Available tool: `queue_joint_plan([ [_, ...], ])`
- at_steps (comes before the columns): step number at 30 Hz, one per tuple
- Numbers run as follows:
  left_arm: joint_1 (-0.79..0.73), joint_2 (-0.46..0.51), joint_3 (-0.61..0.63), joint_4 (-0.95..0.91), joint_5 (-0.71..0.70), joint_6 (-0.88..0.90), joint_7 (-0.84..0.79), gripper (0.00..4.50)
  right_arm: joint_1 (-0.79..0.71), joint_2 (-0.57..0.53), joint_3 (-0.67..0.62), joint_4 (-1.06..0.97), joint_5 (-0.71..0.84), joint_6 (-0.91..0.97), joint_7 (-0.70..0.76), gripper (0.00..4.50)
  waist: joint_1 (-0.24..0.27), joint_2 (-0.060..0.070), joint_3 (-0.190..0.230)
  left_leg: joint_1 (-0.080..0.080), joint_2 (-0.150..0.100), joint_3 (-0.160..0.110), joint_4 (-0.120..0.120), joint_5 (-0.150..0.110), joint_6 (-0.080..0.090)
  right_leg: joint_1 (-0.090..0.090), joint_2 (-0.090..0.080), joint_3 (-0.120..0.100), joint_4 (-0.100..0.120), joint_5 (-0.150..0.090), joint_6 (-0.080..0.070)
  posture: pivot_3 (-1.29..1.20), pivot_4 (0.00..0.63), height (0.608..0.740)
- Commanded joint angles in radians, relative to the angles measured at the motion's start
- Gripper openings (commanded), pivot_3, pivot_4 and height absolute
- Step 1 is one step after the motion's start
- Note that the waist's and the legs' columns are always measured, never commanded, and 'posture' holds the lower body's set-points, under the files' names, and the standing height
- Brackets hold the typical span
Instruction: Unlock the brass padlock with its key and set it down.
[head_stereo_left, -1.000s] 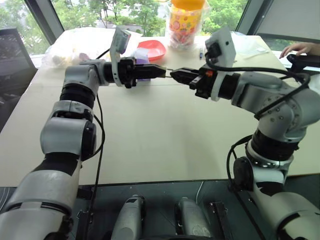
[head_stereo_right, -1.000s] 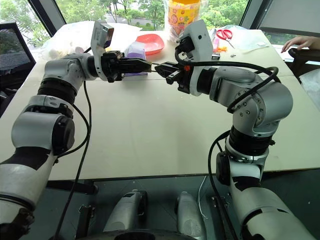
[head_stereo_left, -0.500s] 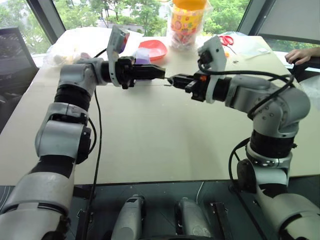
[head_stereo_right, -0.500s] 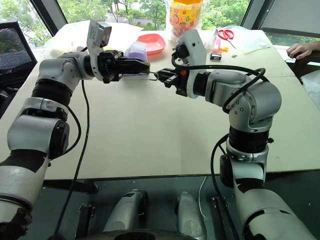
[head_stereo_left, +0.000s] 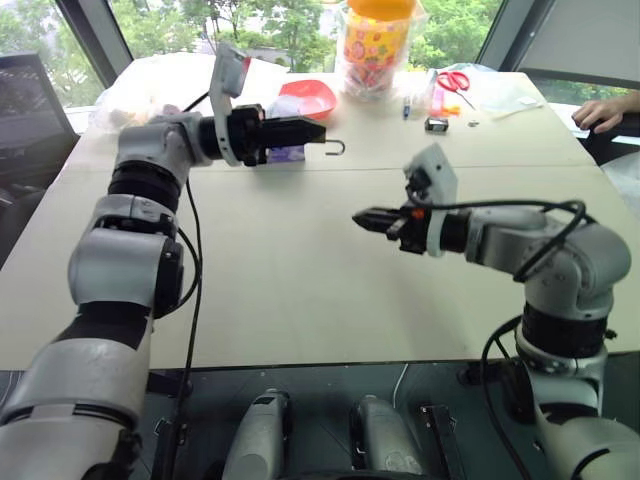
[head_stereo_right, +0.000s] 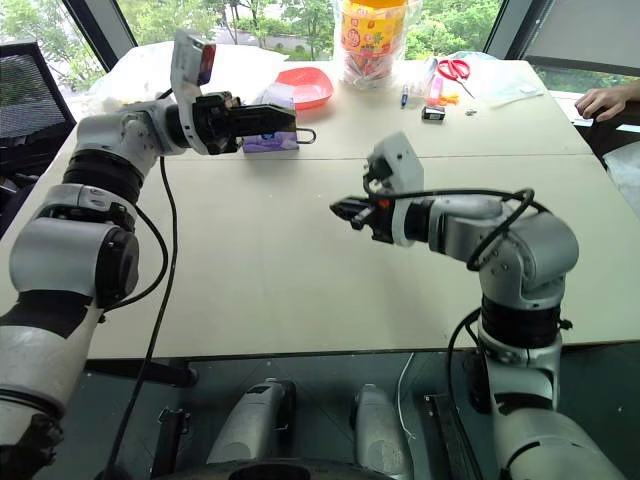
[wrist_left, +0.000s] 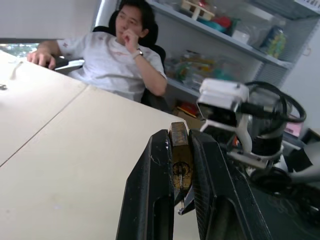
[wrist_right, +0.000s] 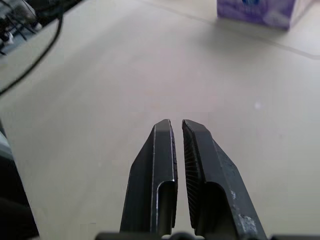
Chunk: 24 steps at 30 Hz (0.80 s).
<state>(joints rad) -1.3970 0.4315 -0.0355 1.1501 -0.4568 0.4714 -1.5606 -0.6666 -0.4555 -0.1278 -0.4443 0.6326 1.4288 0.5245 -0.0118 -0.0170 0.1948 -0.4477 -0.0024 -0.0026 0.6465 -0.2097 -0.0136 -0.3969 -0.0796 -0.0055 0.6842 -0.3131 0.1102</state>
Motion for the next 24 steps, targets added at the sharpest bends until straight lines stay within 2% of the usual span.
queue_joint_plan([
  [1,-0.009,-0.039,0.049,0.034,0.026,-0.030,0.036,0.00,0.067,-0.020,0.003,-0.142,0.022,0.006,-0.028,1.15,0.000,0.000,0.000,0.000,0.000,0.000,0.000,0.000,0.000,0.000,0.000,0.000,0.000,0.000,0.000,0.00,0.150,0.740],
  [6,0.035,-0.118,0.060,0.069,0.084,-0.060,0.104,0.00,0.107,-0.082,0.027,-0.245,0.014,0.014,-0.060,3.61,-0.003,0.000,0.000,0.000,0.000,0.000,0.000,0.000,0.000,0.000,0.000,0.000,0.000,0.000,0.000,0.00,0.150,0.740],
  [8,0.063,-0.162,0.083,0.104,0.098,-0.039,0.211,0.00,0.091,-0.120,0.038,-0.265,0.002,0.003,-0.072,4.49,-0.002,0.000,0.000,0.000,0.000,0.000,0.001,0.000,0.000,0.000,0.000,0.000,0.000,0.000,0.000,0.00,0.150,0.740],
  [14,0.184,-0.280,0.093,0.154,0.162,0.018,0.398,0.00,0.054,-0.298,0.110,-0.312,-0.043,-0.094,-0.042,4.49,-0.001,-0.001,0.000,0.000,0.000,-0.001,0.001,0.000,0.000,0.000,0.000,0.000,0.000,0.000,0.000,0.00,0.150,0.740],
  [19,0.225,-0.323,0.139,0.166,0.175,0.034,0.477,0.00,0.049,-0.317,0.105,-0.308,-0.043,-0.121,-0.045,4.49,0.000,-0.001,0.000,0.001,0.000,-0.001,0.001,0.000,0.000,0.001,0.000,0.000,0.000,0.000,0.000,0.00,0.150,0.740],
  [21,0.220,-0.324,0.164,0.168,0.168,0.038,0.495,1.00,0.059,-0.323,0.100,-0.303,-0.050,-0.132,-0.049,4.50,0.001,-0.001,0.000,0.001,0.000,-0.001,0.001,0.000,0.000,0.002,0.000,0.000,0.000,0.000,0.000,0.00,0.150,0.740],
  [24,0.213,-0.317,0.178,0.168,0.180,0.041,0.501,1.96,0.070,-0.327,0.092,-0.299,-0.053,-0.140,-0.053,4.50,0.001,-0.001,0.000,0.001,0.000,-0.001,0.001,0.000,0.000,0.002,0.000,0.000,0.000,0.000,0.000,0.00,0.150,0.740],
])
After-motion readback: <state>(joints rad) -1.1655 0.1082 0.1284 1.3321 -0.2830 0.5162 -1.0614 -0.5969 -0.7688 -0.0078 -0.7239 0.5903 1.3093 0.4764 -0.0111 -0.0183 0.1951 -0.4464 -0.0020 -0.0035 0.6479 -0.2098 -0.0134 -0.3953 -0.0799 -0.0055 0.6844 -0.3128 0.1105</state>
